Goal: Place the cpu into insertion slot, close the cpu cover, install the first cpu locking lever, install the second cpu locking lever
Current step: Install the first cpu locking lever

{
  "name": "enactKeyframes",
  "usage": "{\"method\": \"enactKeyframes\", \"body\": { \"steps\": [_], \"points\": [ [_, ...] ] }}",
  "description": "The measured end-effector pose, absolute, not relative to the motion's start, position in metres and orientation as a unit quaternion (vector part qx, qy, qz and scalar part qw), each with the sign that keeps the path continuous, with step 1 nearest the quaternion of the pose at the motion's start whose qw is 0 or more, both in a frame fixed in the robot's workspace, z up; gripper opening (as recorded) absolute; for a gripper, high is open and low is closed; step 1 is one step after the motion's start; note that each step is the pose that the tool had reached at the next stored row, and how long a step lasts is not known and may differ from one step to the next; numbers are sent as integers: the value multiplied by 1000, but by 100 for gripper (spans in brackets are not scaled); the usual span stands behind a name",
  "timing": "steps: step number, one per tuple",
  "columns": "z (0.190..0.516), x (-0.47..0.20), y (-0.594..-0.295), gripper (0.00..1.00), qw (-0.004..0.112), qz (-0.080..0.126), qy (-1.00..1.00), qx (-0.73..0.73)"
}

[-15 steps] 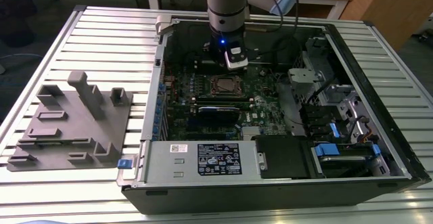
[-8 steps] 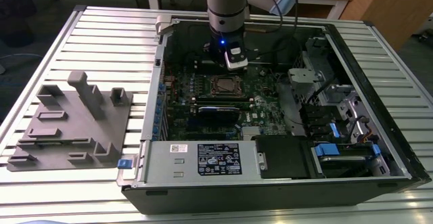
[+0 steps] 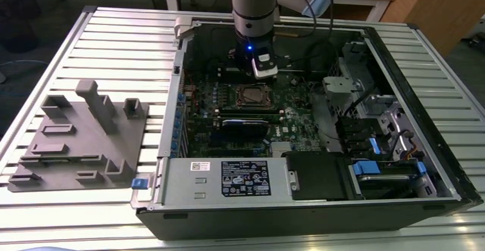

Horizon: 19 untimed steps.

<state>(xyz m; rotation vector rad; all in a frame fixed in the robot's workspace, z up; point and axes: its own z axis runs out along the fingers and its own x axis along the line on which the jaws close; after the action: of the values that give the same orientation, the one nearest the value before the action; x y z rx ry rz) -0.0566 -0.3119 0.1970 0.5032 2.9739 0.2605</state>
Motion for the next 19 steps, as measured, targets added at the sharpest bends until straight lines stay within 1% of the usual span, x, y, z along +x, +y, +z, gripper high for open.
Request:
{"method": "enactKeyframes", "body": {
  "steps": [13,19],
  "points": [
    [197,-55,-311,11,58,84,981,167],
    [196,-55,-311,11,59,78,981,167]
  ]
}}
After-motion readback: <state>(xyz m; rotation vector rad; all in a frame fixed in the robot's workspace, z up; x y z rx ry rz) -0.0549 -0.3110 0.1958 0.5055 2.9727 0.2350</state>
